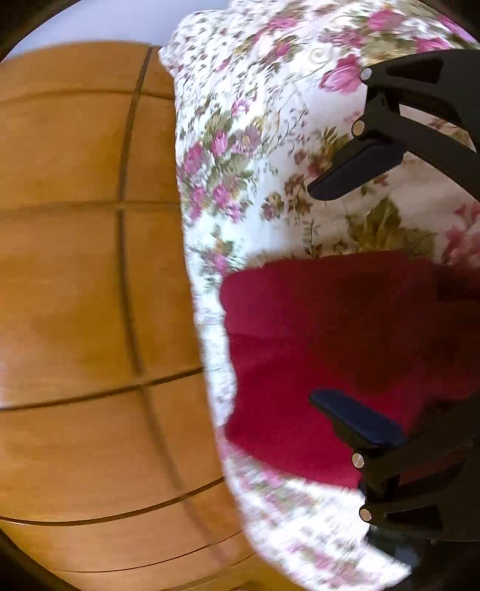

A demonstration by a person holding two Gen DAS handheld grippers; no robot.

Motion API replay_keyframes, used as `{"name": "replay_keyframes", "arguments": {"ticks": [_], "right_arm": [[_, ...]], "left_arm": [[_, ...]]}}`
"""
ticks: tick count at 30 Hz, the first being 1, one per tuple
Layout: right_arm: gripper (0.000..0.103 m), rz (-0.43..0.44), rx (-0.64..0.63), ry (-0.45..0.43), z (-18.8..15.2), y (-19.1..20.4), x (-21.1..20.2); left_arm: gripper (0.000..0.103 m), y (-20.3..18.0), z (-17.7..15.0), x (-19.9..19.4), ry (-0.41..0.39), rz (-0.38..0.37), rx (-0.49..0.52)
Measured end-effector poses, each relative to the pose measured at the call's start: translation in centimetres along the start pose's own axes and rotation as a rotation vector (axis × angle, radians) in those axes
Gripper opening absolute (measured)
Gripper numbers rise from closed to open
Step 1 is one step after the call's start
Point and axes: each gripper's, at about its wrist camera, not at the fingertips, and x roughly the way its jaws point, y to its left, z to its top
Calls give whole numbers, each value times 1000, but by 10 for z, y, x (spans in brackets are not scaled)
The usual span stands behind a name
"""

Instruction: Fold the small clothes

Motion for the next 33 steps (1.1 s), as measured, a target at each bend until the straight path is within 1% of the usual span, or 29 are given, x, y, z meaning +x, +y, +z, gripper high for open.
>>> {"name": "replay_keyframes", "arguments": {"ticks": [1, 2, 3, 5, 8, 9, 14, 17, 19, 20, 21, 22, 23, 24, 26, 29, 31, 33], "right_arm": [[101, -31, -15, 17, -2, -1, 9], [101, -89, -25, 44, -4, -5, 21], [101, -119, -23, 69, -9, -10, 29], [101, -36, 61, 78, -22, -31, 42], [101, 82, 232, 78, -40, -55, 51], [101, 102, 253, 81, -39, -59, 51], [101, 127, 262, 70, -42, -60, 50], [101, 140, 274, 65, -42, -63, 48], [101, 145, 278, 64, -42, -63, 47], [101, 145, 279, 64, -42, -64, 47], [101, 146, 278, 66, -42, -64, 46], [101, 147, 274, 67, -41, -65, 46], [101, 148, 268, 66, -42, -65, 43], [101, 149, 267, 65, -42, -65, 41], [101, 163, 279, 65, -45, -69, 34], [101, 175, 300, 61, -49, -72, 18], [101, 179, 299, 59, -54, -71, 10], [101, 178, 302, 69, -57, -71, 9]], "left_arm": [[92, 0, 0, 0, 0, -3, -1], [92, 0, 0, 0, -1, -5, -2], [92, 1, 0, 0, -2, -11, -2], [92, 0, -1, 0, -4, -20, 4], [92, -2, -2, -1, -8, -29, 16], [92, -1, -2, -2, -12, -37, 12], [92, 15, -5, -22, -47, -119, -71], [92, 33, -11, -39, -56, -175, -153], [92, 43, -17, -38, -16, -170, -198], [92, 50, -22, -33, 30, -163, -218], [92, 55, -30, -23, 105, -167, -236], [92, 60, -37, -16, 161, -183, -255], [92, 65, -45, -14, 186, -214, -293], [92, 72, -50, -18, 176, -245, -347], [92, 80, -51, -27, 164, -275, -389], [92, 84, -45, -42, 100, -281, -390], [92, 91, -37, -49, 48, -290, -411], [92, 102, -28, -45, 33, -291, -456]]}}
